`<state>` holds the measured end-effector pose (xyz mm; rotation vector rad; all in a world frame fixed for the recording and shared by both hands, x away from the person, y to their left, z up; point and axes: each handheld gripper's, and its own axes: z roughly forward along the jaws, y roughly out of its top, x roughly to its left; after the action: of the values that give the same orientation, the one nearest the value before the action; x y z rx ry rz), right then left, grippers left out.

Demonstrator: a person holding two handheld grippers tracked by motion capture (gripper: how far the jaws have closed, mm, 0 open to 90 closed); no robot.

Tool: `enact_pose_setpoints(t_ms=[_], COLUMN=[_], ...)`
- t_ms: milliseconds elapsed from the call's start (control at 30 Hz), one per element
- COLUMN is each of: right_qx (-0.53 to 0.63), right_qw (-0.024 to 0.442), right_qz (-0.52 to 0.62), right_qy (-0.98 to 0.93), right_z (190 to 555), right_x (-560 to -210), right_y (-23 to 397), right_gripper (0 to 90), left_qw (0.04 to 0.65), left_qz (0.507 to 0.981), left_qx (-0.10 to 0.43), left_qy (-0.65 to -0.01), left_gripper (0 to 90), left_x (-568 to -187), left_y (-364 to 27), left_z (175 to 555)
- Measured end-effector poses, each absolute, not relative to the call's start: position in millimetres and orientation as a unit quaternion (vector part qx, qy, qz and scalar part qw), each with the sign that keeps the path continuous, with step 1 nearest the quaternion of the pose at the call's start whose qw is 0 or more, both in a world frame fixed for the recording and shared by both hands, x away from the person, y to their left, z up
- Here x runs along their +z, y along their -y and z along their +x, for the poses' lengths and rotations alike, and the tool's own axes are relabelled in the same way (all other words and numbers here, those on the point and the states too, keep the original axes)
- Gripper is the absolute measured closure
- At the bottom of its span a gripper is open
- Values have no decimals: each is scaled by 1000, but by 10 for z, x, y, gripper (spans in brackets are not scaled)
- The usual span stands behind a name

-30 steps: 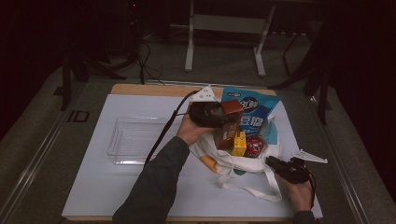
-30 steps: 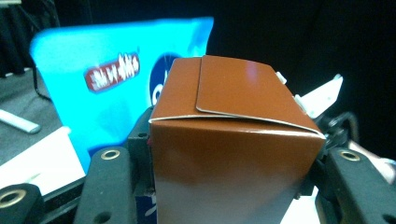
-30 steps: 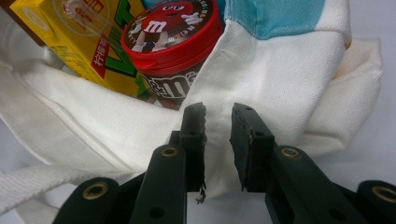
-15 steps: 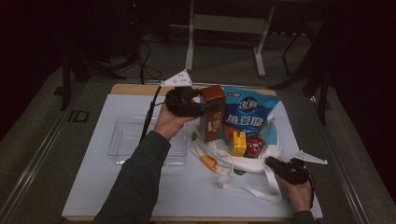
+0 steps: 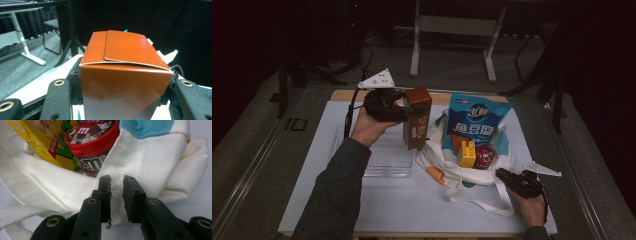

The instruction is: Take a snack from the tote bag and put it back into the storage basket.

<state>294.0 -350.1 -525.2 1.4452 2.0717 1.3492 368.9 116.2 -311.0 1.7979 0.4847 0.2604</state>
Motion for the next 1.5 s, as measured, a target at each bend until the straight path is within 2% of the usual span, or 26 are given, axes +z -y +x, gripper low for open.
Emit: enact_pose_setpoints(t_ms=[567, 1500], right_qx=[467, 468], right_qw=[143, 144], right_qz=[496, 492], right_qy=[-718, -720], right_z=[2930, 2921], right_x=[-5260, -5267], right_y=[3501, 3509], right_gripper=[762, 761], left_qw=[559, 494], left_qz=[797, 845], left_qx=[117, 113], left_qy=[-197, -174], left_gripper=[434, 434], left_x=[-3117, -3185], left_y=[-1427, -1529], left_z=[3660, 3611])
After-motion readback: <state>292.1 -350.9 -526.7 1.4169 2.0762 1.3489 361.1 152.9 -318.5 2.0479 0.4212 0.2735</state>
